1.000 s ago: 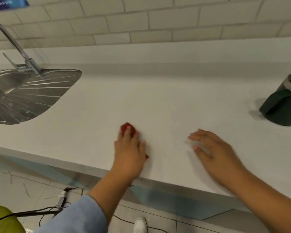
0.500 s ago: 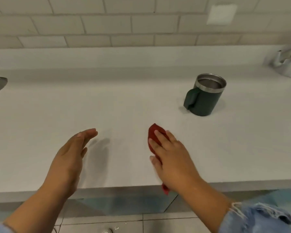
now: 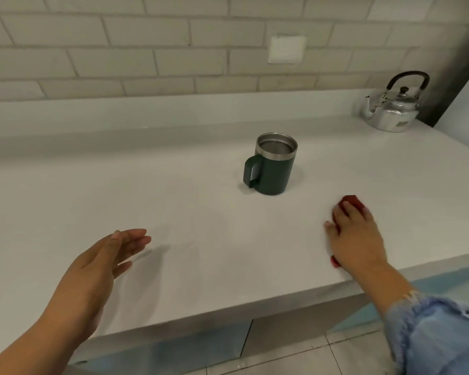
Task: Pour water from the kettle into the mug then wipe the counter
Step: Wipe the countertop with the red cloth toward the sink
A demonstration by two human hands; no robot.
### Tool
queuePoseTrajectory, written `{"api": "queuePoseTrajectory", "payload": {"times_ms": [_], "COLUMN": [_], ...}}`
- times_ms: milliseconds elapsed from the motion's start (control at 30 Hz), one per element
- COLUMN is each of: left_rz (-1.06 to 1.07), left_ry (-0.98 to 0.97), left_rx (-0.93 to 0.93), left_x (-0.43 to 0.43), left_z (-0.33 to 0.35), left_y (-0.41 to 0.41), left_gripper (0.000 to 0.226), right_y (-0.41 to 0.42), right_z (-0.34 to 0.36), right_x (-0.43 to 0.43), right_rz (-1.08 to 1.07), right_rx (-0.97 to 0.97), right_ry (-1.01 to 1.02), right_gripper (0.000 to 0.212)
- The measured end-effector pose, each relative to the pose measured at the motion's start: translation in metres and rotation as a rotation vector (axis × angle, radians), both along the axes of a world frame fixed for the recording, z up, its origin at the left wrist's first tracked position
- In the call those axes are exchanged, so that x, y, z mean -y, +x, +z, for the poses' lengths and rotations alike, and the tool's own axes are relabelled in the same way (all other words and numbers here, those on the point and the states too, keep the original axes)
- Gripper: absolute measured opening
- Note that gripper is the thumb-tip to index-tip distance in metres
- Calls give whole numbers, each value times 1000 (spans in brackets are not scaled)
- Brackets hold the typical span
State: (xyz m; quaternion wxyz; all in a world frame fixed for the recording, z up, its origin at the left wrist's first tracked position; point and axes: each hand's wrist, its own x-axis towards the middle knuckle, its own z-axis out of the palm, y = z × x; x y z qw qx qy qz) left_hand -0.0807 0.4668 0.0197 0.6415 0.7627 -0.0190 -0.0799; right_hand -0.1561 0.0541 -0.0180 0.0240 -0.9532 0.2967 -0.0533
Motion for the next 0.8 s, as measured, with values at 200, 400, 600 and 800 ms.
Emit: {"api": "queuePoseTrajectory", "payload": {"times_ms": [200, 400, 600, 800], "left_rz": [-69, -140, -98, -108], "left_ry": [84, 149, 198, 223], "left_rx": [60, 80, 117, 117], "left_x": [39, 42, 17, -1], "left_z": [16, 15, -1, -13], "left_y": [0, -3, -4, 13], "left_gripper": [35, 28, 28, 26], "right_y": [10, 29, 61, 90], "right_z": [-11, -3, 3, 0], "right_x": [-192, -89, -48, -109], "right_rz": [835, 517, 255, 527], "right_rx": [50, 147, 95, 67], "right_ry": [164, 237, 72, 94], "right_gripper": [53, 47, 40, 41]}}
